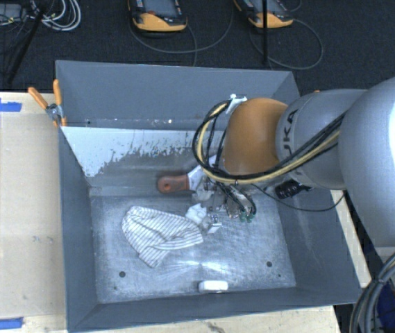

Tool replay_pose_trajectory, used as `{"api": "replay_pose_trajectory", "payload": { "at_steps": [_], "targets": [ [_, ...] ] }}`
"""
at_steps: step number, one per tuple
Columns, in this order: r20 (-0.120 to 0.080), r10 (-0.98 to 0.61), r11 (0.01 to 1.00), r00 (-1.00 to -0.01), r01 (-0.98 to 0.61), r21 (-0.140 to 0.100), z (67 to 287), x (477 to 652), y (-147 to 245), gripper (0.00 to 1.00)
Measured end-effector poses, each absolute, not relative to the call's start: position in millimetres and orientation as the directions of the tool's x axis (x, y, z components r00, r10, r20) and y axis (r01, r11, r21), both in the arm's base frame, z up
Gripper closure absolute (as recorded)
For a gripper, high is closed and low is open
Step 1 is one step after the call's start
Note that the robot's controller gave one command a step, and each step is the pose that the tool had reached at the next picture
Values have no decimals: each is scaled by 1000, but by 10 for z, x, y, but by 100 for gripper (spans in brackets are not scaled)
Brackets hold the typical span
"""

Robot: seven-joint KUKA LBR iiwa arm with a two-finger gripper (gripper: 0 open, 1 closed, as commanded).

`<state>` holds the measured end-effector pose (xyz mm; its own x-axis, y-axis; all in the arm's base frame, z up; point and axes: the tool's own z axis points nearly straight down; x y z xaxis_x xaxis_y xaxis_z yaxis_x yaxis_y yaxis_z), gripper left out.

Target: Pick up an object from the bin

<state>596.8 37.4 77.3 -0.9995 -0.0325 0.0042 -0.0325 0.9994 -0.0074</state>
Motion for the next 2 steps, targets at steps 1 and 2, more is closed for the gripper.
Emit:
{"api": "replay_pose_trajectory", "payload": {
  "at_steps": [1,2],
  "targets": [
    [4,-33,999,-999,-33,-7,773,5969,376,100],
    [8,-48,999,-999,-48,-1,1095,5952,397,100]
  ]
}}
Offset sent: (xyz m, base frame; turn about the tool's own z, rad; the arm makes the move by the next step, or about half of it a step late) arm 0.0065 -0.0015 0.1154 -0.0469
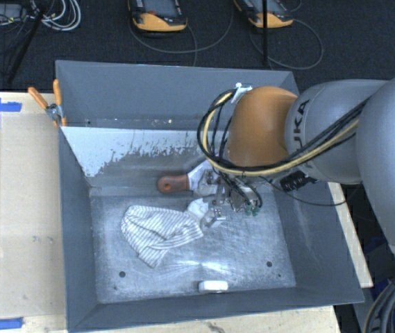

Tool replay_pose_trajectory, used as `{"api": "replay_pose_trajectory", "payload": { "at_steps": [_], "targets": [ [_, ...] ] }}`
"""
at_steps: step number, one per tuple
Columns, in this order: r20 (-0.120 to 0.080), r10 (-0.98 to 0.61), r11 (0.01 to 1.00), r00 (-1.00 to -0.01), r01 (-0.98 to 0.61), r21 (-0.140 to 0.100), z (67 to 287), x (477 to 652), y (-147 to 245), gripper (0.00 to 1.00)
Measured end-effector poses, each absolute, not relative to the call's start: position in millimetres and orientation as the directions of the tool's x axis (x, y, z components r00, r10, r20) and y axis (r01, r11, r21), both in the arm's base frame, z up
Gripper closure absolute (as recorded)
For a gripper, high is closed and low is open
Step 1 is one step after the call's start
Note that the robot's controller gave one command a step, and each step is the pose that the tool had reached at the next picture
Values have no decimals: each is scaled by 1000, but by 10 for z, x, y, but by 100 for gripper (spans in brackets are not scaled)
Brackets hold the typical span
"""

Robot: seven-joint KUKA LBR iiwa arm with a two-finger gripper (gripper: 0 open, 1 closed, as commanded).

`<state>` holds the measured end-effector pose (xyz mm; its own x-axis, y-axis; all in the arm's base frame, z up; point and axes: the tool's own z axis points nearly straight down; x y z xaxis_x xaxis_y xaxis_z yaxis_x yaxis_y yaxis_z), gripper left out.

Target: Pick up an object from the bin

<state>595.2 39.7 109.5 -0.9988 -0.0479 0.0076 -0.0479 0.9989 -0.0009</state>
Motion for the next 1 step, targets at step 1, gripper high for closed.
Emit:
{"api": "replay_pose_trajectory", "payload": {
  "at_steps": [1],
  "targets": [
    [-4,-51,999,-999,-51,0,1541,5982,405,100]
  ]
}}
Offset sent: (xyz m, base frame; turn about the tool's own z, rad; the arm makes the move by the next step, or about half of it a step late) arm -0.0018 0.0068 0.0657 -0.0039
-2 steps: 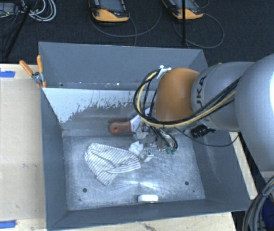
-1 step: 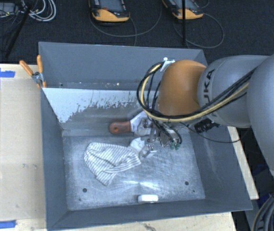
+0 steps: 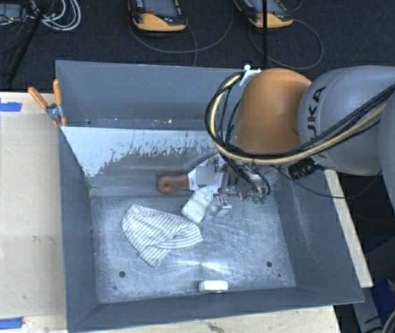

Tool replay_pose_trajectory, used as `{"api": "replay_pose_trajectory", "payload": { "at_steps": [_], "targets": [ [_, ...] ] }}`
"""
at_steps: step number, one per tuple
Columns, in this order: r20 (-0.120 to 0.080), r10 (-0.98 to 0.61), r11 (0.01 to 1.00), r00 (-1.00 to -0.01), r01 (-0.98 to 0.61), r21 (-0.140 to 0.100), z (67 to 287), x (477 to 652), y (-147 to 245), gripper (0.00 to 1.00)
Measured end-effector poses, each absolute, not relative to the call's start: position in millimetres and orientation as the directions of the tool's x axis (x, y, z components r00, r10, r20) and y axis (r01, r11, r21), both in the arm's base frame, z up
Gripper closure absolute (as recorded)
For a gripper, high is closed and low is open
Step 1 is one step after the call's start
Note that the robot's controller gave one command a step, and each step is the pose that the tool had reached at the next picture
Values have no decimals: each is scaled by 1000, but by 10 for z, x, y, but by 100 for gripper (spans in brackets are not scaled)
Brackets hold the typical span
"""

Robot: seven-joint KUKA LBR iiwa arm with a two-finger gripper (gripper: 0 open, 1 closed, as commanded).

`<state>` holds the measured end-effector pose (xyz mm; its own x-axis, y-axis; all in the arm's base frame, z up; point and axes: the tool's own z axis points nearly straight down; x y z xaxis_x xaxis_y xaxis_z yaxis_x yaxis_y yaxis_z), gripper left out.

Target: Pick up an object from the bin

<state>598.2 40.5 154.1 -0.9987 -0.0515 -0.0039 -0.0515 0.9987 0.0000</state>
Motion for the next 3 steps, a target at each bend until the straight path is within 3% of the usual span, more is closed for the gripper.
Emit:
{"api": "replay_pose_trajectory", "payload": {
  "at_steps": [2,3],
  "targets": [
    [-2,-53,999,-999,-53,0,1828,5951,458,100],
    [0,-60,998,-998,-60,0,2479,5913,459,100]
  ]
}}
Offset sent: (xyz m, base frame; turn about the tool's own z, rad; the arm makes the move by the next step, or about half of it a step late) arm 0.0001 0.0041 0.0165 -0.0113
